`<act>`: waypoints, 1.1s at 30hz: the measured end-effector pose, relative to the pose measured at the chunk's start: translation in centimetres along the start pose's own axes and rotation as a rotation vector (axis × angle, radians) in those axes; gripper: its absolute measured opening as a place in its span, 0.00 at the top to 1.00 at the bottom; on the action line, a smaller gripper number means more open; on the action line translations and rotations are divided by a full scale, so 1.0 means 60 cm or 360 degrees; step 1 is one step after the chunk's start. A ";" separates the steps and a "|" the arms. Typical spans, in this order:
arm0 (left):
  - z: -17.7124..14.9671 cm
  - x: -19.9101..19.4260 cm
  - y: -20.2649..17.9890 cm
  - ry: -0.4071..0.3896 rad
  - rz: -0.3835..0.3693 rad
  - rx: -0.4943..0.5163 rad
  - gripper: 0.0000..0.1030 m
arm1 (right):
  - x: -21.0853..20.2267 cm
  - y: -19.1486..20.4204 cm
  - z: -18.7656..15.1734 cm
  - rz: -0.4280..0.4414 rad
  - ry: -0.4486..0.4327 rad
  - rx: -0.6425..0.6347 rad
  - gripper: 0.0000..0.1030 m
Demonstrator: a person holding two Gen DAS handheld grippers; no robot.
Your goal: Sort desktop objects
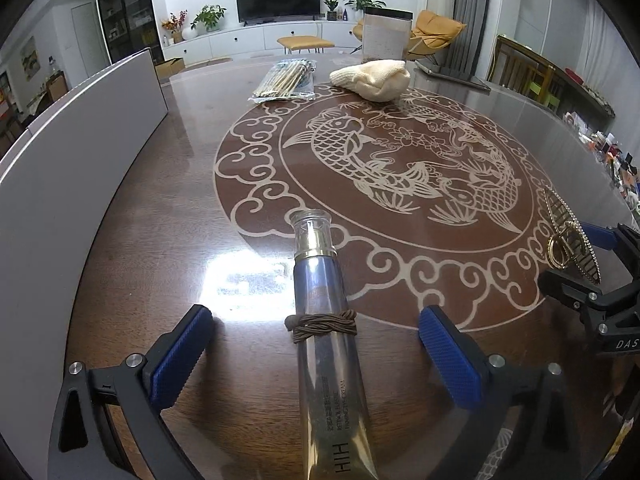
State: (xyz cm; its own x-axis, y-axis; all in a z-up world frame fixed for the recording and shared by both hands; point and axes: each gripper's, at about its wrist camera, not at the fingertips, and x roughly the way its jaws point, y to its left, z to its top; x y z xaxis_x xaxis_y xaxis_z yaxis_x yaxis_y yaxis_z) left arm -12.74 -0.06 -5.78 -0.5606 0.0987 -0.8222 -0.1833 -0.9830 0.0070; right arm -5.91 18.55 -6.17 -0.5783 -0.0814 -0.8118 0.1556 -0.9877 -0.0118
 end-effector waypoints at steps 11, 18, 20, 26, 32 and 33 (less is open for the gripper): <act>-0.002 -0.002 0.001 -0.0001 0.0000 0.0000 0.00 | 0.000 0.000 0.000 0.0000 0.0000 0.0000 0.00; -0.002 -0.002 0.001 -0.0002 -0.0001 0.0000 0.00 | 0.000 0.000 0.000 0.0000 0.0000 0.0000 0.00; -0.002 -0.003 0.001 -0.0002 -0.0001 0.0000 0.00 | 0.000 0.000 0.000 0.0000 0.0000 0.0000 0.00; -0.003 -0.003 0.001 -0.0002 -0.0002 0.0001 0.00 | 0.000 0.000 0.000 0.0000 0.0000 0.0000 0.00; -0.003 -0.003 0.001 -0.0002 -0.0002 0.0001 0.00 | 0.000 0.000 0.000 0.0000 0.0000 0.0000 0.00; -0.003 -0.003 0.001 -0.0003 -0.0002 0.0001 0.00 | 0.000 0.000 0.000 0.0000 0.0000 0.0000 0.00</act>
State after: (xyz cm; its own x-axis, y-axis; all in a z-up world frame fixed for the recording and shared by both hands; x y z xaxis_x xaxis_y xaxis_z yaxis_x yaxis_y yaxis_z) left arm -12.52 -0.19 -5.75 -0.5616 0.1000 -0.8213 -0.1842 -0.9829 0.0063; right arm -5.90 18.56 -6.17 -0.5783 -0.0811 -0.8118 0.1554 -0.9878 -0.0120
